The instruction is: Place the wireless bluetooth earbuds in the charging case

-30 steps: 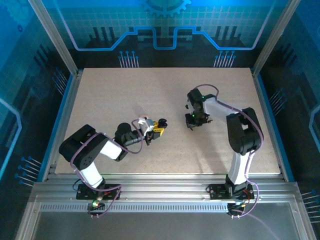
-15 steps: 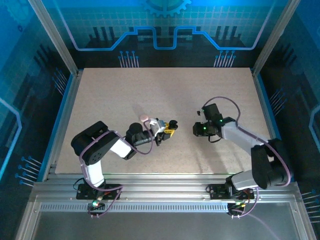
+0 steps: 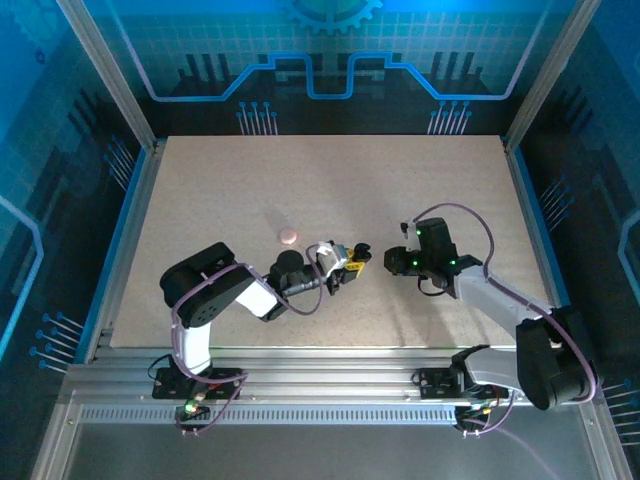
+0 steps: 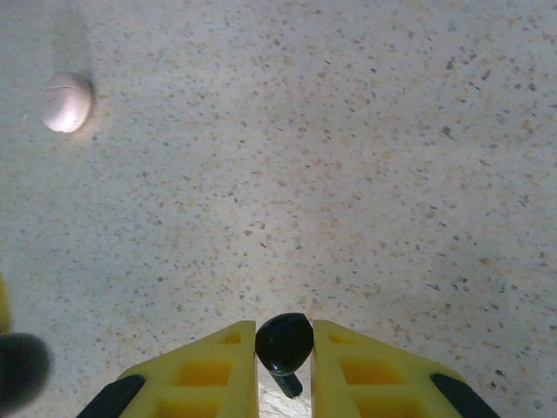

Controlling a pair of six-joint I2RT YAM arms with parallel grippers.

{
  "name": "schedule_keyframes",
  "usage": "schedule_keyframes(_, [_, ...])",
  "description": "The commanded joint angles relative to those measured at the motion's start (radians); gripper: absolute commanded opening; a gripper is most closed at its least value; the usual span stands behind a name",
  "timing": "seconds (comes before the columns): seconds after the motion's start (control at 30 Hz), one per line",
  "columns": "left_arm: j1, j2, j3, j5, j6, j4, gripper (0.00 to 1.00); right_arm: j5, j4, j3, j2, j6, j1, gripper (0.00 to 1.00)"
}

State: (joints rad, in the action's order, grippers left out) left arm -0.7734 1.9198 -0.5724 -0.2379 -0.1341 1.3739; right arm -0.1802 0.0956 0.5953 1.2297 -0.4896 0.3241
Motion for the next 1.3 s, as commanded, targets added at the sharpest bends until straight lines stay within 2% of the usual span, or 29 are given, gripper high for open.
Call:
schedule_keyframes(0.0, [-0.024,0.027,-0.030,0.059,-0.040,0.027,0.12,-0.051,-0.088,-0.014,-0.035,-0.032,-0.016,0.19])
schedule_keyframes(0.2, [-0.032,0.032,-0.049,0.083,-0.056,0.027,0.12,-0.112,-0.177,-0.041,-0.065,-0.070,-0.014,0.19])
schedule_keyframes(0.6, [-0.042,0.008,-0.037,0.119,-0.070,0.027,0.12,-0.076,-0.179,-0.067,-0.211,-0.066,-0.014,0.20])
schedule_keyframes(0.8, [-0.044,0.000,-0.043,0.127,-0.060,0.027,0.12,-0.111,-0.284,-0.117,-0.294,-0.078,-0.013,0.23])
schedule_keyframes(1.27, [-0.044,-0.041,-0.055,0.129,-0.008,0.029,0.12,-0.146,-0.409,-0.121,-0.268,-0.108,0.021,0.24])
